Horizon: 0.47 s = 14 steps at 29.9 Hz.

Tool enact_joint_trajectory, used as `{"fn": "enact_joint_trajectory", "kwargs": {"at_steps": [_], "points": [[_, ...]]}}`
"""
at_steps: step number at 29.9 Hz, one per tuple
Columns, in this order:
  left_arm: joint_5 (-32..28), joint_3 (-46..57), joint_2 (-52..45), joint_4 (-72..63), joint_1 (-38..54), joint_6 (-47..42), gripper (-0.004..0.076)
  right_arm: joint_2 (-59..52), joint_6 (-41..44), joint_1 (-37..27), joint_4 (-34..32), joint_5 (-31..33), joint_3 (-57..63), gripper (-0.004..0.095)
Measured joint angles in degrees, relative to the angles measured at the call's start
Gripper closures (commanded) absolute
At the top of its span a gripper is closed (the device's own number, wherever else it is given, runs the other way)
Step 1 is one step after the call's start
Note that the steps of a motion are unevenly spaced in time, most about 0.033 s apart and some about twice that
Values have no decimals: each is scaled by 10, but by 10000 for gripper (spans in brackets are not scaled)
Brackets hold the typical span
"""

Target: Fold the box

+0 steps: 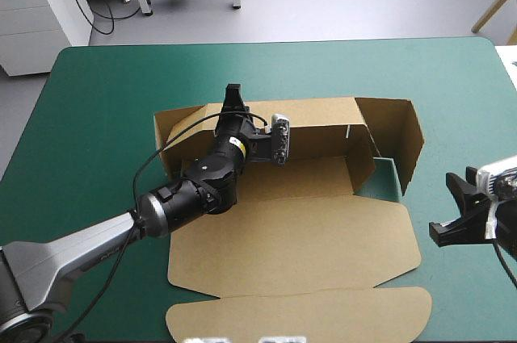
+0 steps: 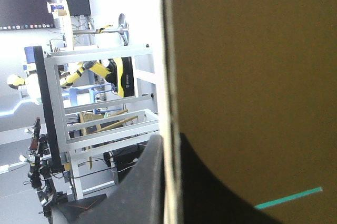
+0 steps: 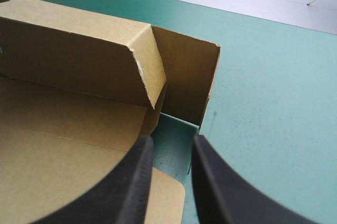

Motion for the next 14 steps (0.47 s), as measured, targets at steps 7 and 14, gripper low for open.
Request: {"fn": "enact_joint_trajectory", "kwargs": {"at_steps": [7,14], "points": [[1,-1,13,22,1,-10,734,61,2,0,-1,27,-105,156],[-3,-1,14,24,2,-23,734,200,2,0,-8,26,-250,155]]}}
